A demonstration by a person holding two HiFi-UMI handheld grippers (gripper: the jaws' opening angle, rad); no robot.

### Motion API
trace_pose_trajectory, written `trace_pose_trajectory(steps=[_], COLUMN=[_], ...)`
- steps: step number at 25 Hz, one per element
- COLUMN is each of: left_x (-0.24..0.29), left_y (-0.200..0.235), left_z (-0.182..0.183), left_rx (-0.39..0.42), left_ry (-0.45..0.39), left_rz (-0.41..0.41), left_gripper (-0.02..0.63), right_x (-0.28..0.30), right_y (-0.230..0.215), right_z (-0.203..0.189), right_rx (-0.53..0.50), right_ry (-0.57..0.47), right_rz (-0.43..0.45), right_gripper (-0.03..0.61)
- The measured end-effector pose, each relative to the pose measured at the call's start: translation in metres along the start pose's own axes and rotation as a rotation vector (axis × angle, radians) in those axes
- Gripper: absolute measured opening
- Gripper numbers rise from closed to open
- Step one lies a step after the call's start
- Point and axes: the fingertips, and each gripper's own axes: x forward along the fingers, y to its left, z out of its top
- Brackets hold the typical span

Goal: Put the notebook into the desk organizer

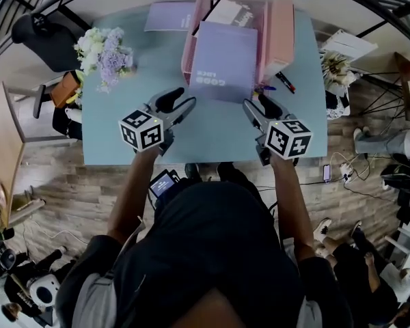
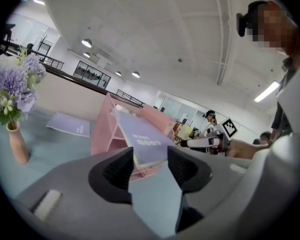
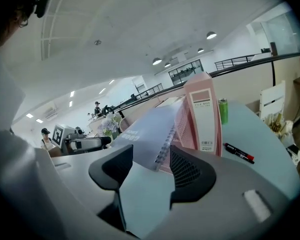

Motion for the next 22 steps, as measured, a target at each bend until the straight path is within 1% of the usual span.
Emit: trace_pose_trajectory(steps=[4,8,16,19,21,22], left_x=[0.013,0.024,0.034,0.038,0.04,0.04], left_y=[0.006,0.009,0.023,0.024,0.025,0.024], left_z=[-0.003,-0.005,-0.017,-0.019,-0.021,-0.021], left_rx=[-0.048,-0.087,-0.169,-0.197,-0.201,-0.198], left_ry=[-0.003,-0.003,0.001,0.003,0.01,0.013], left_rz=[-0.002,-0.013,-0.001,-0.013,-0.007,-0.005], left_gripper=[0.247,0.25,0.261,0.259,0.259,0.245], right_x=[0.011,0.02,0.036,0.039,0.039,0.039], right_y=[-0.009,-0.013,-0.013,-0.013,-0.011,-0.01], right_z=[-0.006,-0.011,-0.015,-0.016,-0.016,-0.016], right_rx=[0.044,0.088,0.175,0.176,0.156,0.148], right_ry=[0.024,0.038,0.042,0.053,0.069,0.076], right_rz=[0.015,0.039,0.112,0.11,0.102,0.097], right_gripper=[0.218,0.219,0.218,0.215,0.176,0.171])
